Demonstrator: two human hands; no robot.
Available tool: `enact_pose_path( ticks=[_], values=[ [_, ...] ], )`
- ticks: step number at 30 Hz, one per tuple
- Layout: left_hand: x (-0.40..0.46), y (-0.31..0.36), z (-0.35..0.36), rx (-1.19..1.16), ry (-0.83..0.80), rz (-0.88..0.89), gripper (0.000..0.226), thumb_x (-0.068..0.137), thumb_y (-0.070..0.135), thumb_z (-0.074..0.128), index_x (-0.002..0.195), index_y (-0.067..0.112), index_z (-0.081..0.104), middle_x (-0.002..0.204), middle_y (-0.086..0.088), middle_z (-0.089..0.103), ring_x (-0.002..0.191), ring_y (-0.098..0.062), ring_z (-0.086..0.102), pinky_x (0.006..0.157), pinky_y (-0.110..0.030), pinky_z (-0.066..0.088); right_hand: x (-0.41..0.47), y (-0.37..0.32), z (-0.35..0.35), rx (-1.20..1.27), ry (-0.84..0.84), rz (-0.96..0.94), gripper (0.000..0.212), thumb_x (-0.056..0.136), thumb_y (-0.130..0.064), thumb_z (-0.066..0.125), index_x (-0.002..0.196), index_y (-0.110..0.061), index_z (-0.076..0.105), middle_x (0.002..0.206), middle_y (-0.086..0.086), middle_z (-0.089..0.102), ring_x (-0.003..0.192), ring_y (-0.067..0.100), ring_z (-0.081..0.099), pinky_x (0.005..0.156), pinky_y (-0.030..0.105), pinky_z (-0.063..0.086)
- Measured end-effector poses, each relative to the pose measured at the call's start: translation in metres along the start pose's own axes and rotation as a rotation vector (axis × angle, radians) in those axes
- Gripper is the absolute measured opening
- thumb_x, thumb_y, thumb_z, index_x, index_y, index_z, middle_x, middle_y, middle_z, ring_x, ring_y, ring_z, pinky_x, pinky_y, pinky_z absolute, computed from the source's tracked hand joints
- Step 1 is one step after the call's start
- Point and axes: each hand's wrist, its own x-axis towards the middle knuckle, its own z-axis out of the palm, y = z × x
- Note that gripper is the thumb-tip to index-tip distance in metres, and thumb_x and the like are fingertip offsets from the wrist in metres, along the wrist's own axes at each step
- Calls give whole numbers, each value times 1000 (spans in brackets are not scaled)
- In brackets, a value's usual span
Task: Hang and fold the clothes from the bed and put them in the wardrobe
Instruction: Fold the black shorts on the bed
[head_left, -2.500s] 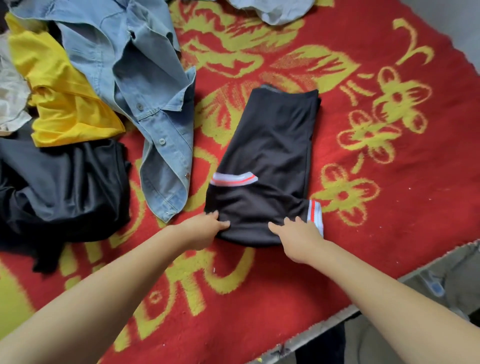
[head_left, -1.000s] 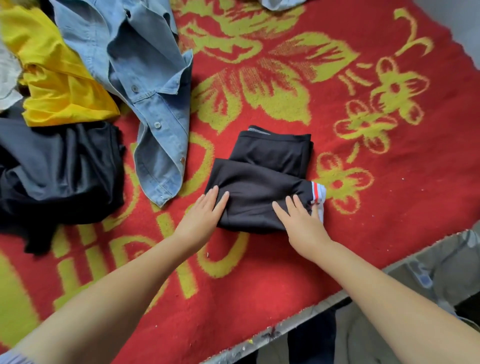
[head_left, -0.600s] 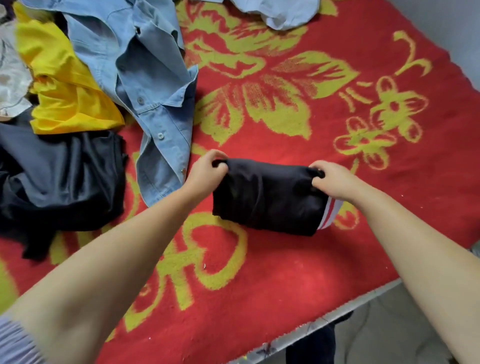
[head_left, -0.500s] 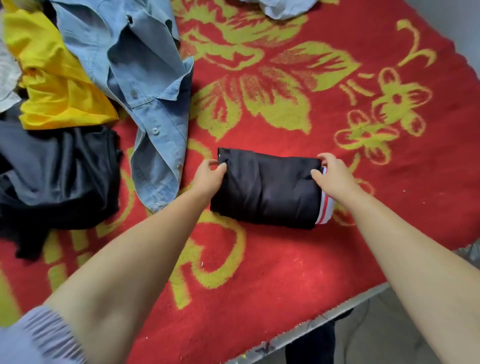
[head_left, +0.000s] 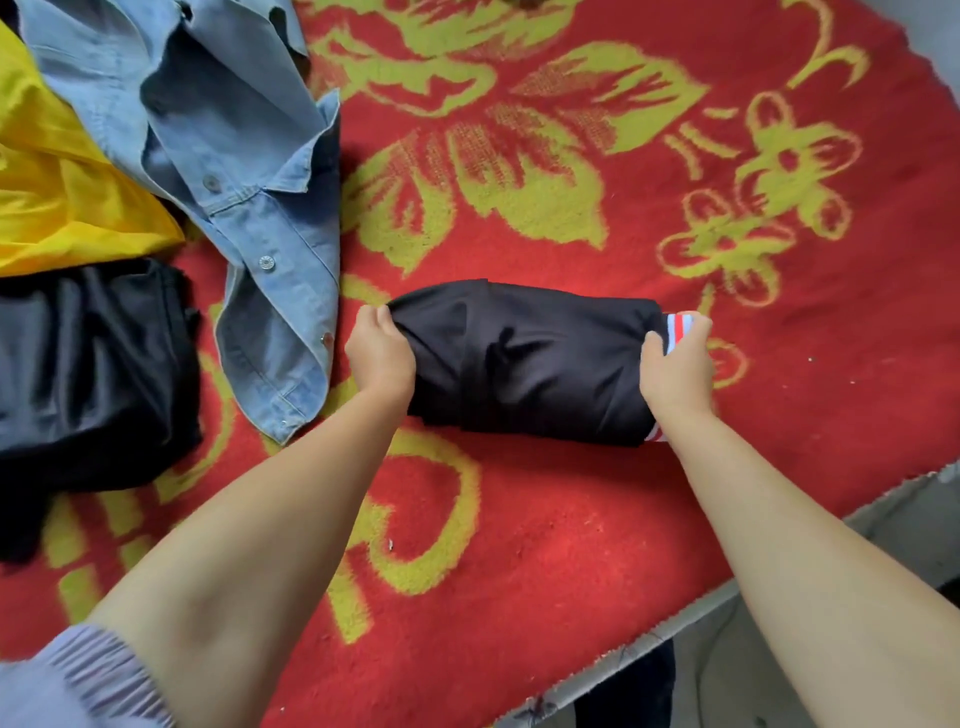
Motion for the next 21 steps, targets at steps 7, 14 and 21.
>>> enact_pose_path(
  ticks=[7, 14, 21],
  values=[
    [-17, -14, 0, -46, -192, -74, 34, 97, 38, 49, 76, 11, 49, 68, 1, 50, 64, -15, 44, 54, -26, 26, -4, 27, -6, 54, -63, -12, 67, 92, -42, 56, 146, -17, 25, 136, 9, 50, 123, 30, 49, 105, 44, 37],
    [-97, -39, -3, 72, -254, 108, 26, 97, 18, 50, 74, 8, 42, 80, -10, 47, 81, -27, 45, 76, -39, 34, -47, 31, 10, 14, 113, 102, 49, 95, -40, 53, 115, 4, 47, 117, 26, 55, 110, 39, 52, 87, 40, 38],
    [-69, -37, -4, -362, -215, -178, 30, 101, 15, 41, 74, 6, 52, 73, -5, 49, 74, -15, 43, 69, -33, 35, -30, 24, -8, 62, 167, 5, 33, 100, -25, 45, 113, 6, 47, 110, 30, 59, 102, 43, 56, 80, 38, 37]
  ],
)
